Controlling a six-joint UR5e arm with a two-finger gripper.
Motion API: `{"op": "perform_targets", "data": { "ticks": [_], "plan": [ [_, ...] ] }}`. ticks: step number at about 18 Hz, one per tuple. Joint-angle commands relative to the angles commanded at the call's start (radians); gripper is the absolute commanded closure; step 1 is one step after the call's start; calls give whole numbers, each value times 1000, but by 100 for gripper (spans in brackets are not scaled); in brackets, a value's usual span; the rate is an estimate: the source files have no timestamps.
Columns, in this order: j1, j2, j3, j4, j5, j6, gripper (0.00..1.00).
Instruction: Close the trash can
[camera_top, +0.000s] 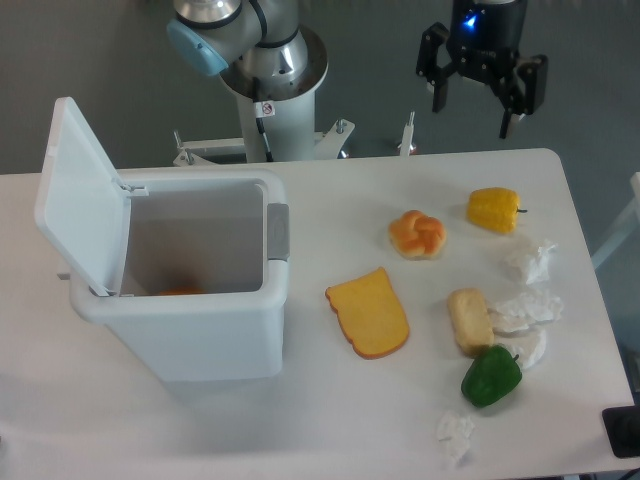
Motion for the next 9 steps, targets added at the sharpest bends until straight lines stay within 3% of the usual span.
{"op": "perform_targets", "data": {
  "ticks": [9],
  "plan": [
    [3,11,2,2,-54,-17,0]
  ]
}}
